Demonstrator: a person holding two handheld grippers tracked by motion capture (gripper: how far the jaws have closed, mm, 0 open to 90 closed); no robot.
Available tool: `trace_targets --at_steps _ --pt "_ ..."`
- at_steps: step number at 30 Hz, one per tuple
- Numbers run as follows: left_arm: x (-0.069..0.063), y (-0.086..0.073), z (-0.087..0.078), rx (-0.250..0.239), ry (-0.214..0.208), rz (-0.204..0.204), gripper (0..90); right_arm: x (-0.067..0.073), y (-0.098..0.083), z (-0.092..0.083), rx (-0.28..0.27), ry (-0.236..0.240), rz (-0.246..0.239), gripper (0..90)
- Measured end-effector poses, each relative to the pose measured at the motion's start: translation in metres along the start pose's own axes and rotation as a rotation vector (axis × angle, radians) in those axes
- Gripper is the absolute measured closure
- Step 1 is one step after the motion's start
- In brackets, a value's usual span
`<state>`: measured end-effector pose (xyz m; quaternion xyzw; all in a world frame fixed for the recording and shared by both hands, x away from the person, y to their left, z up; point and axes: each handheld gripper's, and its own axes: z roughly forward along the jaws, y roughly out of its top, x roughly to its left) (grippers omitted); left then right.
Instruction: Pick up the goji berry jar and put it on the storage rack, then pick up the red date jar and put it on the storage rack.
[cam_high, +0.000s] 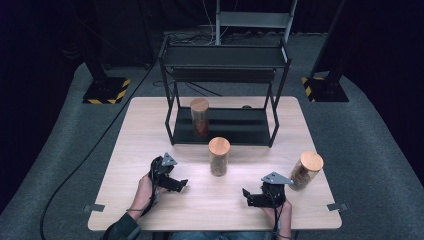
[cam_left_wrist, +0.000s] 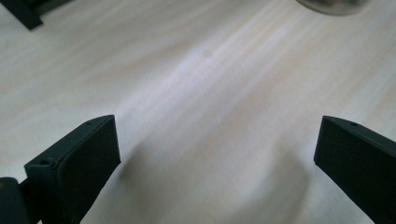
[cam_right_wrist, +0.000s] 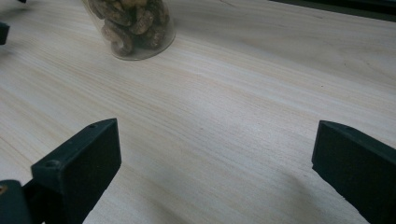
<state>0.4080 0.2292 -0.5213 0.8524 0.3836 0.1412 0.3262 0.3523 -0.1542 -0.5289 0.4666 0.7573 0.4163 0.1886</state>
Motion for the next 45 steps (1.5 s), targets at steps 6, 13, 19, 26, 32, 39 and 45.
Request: trace_targets --at_steps 6,13,19,26,32,39,45 --pt "-0.004 -0.011 -0.006 -0.010 -0.002 -0.059 0.0 0.000 0.000 0.000 0.003 0.001 0.001 0.5" --pt "-0.009 -0.021 -0.007 -0.079 0.061 -0.131 0.1 0.000 0.001 0.001 0.011 0.004 0.001 0.1" --pt "-0.014 -0.021 -0.005 -0.066 0.127 -0.115 0.1 0.000 0.000 0.001 0.013 0.009 -0.001 0.0" --pt "-0.014 -0.021 -0.005 -0.067 0.135 -0.124 0.2 0.000 0.000 0.001 0.006 0.011 0.000 0.0" --pt "-0.014 -0.021 -0.005 -0.067 0.144 -0.128 0.0 0.001 0.001 0.002 0.016 0.008 -0.015 0.0" --pt "-0.014 -0.021 -0.005 -0.067 0.147 -0.132 0.0 0.004 0.001 0.002 0.024 0.007 -0.043 0.0" --pt "-0.014 -0.021 -0.005 -0.067 0.150 -0.134 0.0 0.009 0.001 0.003 0.023 0.051 -0.092 0.0"
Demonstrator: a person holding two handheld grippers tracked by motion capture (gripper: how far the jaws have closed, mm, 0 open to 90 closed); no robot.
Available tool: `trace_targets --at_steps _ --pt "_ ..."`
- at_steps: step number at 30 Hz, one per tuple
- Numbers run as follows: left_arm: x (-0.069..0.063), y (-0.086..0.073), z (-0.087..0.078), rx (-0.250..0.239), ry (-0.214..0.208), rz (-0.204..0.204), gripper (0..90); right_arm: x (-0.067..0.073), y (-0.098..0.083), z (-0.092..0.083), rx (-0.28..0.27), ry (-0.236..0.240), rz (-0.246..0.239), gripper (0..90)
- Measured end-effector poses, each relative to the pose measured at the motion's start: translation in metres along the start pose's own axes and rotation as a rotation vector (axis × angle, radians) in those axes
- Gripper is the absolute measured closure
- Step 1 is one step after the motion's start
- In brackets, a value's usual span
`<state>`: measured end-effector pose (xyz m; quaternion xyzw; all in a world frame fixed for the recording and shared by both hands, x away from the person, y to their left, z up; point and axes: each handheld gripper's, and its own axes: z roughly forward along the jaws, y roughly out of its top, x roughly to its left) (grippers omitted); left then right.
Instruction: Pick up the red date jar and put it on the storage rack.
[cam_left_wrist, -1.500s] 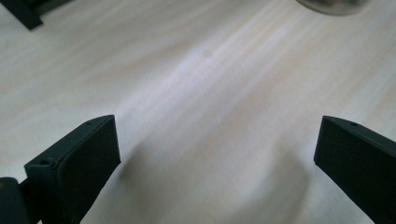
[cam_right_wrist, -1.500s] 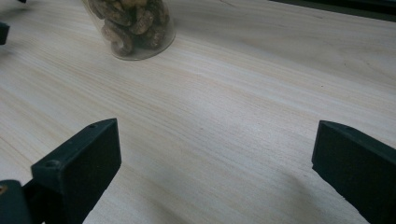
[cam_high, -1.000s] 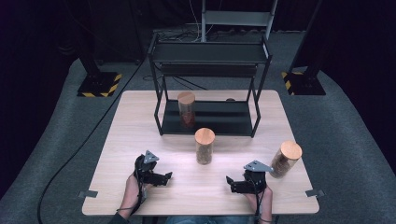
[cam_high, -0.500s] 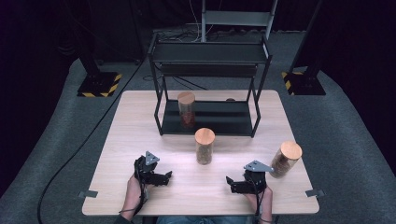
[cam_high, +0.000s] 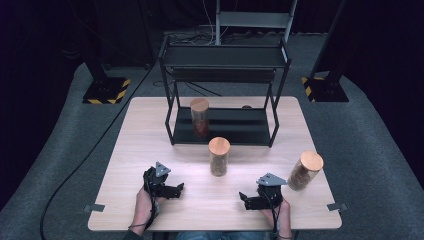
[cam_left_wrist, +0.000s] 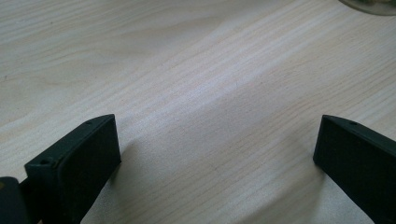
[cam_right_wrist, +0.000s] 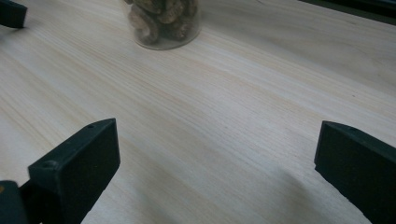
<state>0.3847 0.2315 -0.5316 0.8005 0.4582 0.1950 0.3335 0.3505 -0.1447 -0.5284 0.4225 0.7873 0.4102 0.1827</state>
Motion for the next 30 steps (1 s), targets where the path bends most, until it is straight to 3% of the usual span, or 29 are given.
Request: trace_targets --at_steps 4,11,14,21,26,30 --pt "0.000 0.000 0.000 0.001 -0.001 0.002 0.0 0.004 0.010 0.001 -0.011 0.021 -0.047 0.0" --pt "0.000 0.000 0.000 0.000 0.000 0.001 0.0 0.019 0.045 0.016 -0.040 0.060 -0.120 0.0" --pt "0.000 0.000 0.000 0.000 0.002 -0.002 0.0 0.019 0.056 0.025 -0.087 0.078 -0.097 0.0" --pt "0.000 0.000 0.000 0.000 0.002 -0.002 0.0 0.018 0.075 0.045 -0.129 0.089 -0.071 0.0" --pt "0.000 0.000 0.000 0.000 0.002 -0.002 0.0 0.025 0.084 0.052 -0.141 0.117 -0.097 0.0" --pt "0.000 0.000 0.000 0.000 0.003 -0.003 0.0 0.029 0.088 0.060 -0.148 0.098 -0.107 0.0"
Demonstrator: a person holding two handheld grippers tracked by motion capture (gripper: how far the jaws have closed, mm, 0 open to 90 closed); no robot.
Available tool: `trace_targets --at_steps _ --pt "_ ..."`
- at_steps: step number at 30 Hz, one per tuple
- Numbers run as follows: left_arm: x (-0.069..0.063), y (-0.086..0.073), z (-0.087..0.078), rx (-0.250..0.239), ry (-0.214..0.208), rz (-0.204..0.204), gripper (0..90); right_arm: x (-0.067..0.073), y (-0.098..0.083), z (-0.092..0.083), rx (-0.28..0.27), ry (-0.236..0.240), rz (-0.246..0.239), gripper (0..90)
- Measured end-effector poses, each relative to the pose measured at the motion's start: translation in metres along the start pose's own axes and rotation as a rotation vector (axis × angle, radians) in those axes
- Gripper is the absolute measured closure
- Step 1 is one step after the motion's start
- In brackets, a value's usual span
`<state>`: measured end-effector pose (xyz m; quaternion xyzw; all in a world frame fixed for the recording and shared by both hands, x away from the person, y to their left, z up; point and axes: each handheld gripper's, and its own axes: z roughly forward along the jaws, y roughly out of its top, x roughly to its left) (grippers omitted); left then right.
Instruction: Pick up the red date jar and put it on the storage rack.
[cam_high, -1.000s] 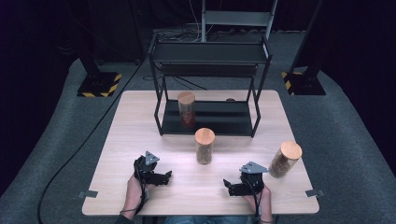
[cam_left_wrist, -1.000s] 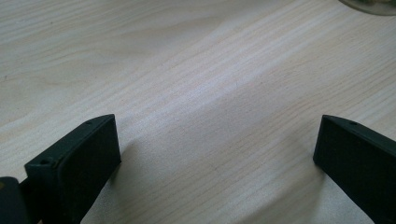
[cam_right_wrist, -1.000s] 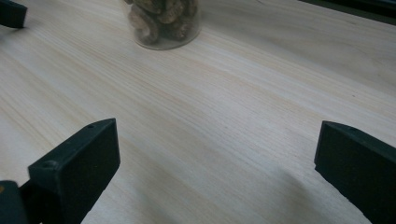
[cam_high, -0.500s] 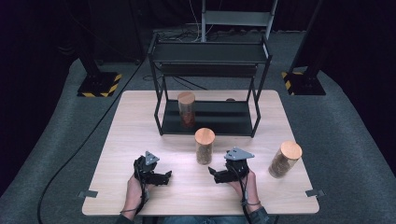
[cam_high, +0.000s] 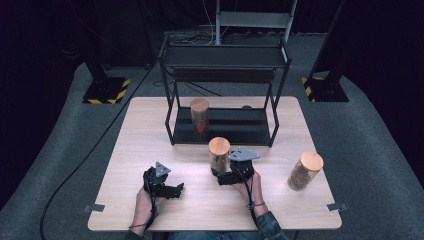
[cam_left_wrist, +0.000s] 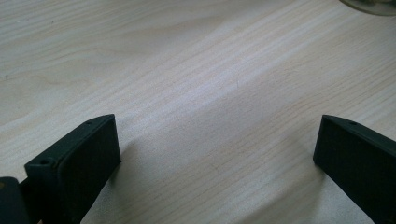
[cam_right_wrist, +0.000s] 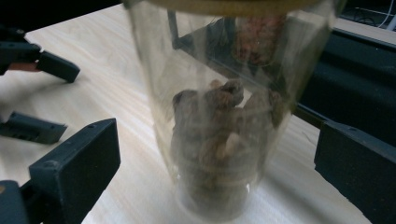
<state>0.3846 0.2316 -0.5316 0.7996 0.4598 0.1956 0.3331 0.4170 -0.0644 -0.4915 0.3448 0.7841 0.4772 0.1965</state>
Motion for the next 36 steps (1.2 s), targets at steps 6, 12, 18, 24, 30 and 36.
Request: trace_targets --at_steps 6,12,18,24,30,36 --pt "0.000 0.000 0.000 0.000 0.005 -0.005 0.0 -0.002 0.000 0.009 -0.016 0.001 0.022 0.0" --pt "0.000 0.000 0.000 0.000 0.006 -0.004 0.0 -0.001 0.001 0.014 -0.015 0.004 0.009 0.0" --pt "0.000 0.000 0.000 0.000 0.006 -0.005 0.0 0.000 0.002 0.016 -0.027 0.003 0.012 0.0" --pt "0.000 0.000 0.000 0.000 0.007 -0.007 0.0 0.000 0.002 0.017 -0.038 0.010 0.012 0.0" --pt "0.000 0.000 0.000 0.001 0.008 -0.007 0.0 -0.001 0.001 0.020 -0.028 0.015 0.007 18.1" --pt "0.000 0.000 0.000 0.000 0.008 -0.007 0.0 -0.001 0.000 0.020 -0.030 0.007 0.001 24.1"
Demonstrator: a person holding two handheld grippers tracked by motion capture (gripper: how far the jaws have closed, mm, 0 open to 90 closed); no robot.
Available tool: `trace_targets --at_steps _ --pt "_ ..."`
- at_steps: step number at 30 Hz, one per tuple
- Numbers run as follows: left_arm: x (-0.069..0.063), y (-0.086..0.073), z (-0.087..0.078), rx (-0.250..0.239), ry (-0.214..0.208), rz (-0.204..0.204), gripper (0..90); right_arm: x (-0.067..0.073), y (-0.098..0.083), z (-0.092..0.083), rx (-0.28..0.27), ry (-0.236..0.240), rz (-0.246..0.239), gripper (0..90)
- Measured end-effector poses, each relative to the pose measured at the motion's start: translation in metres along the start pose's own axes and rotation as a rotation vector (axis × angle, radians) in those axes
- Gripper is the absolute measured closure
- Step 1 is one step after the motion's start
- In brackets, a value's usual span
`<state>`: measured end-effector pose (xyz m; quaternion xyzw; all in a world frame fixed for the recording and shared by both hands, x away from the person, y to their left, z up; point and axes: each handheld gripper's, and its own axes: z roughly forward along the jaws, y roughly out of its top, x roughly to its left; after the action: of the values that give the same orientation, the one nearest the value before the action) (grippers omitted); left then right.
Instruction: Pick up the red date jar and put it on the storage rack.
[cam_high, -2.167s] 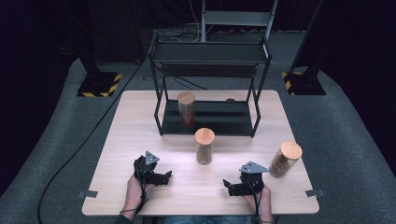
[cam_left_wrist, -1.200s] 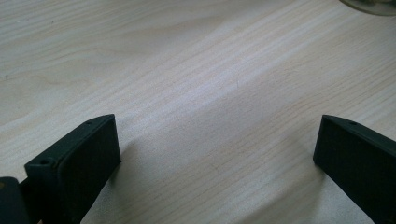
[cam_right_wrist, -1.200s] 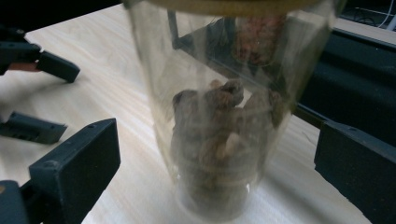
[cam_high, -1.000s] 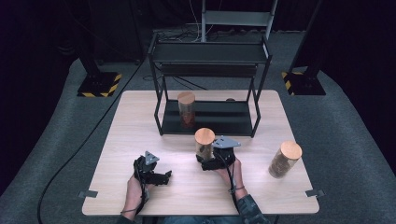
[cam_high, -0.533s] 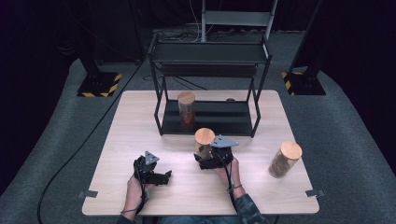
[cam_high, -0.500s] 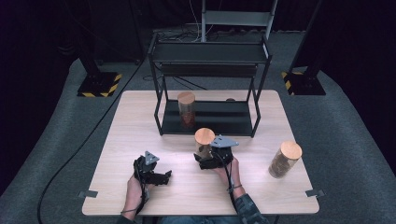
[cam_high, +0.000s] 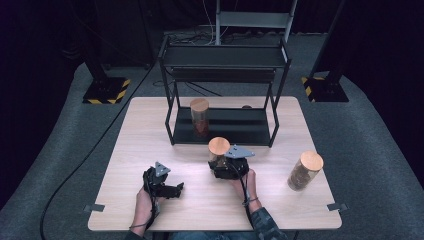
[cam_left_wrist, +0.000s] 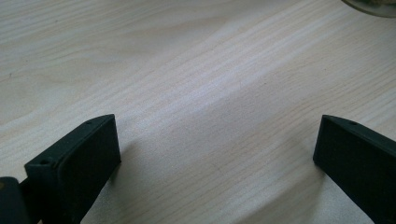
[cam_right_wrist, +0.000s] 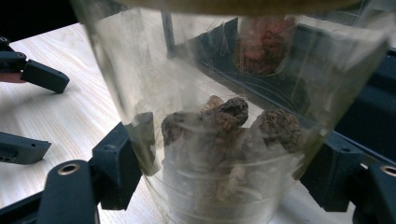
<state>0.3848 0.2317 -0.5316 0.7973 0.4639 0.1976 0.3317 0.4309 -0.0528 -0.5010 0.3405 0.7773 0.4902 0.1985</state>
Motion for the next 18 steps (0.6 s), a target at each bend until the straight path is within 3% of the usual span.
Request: trace_targets --at_steps 18 --pt "0.0000 0.0000 -0.0001 0.000 0.000 0.000 0.0 0.0038 0.0011 -0.0029 -0.017 -0.019 -0.008 25.0"
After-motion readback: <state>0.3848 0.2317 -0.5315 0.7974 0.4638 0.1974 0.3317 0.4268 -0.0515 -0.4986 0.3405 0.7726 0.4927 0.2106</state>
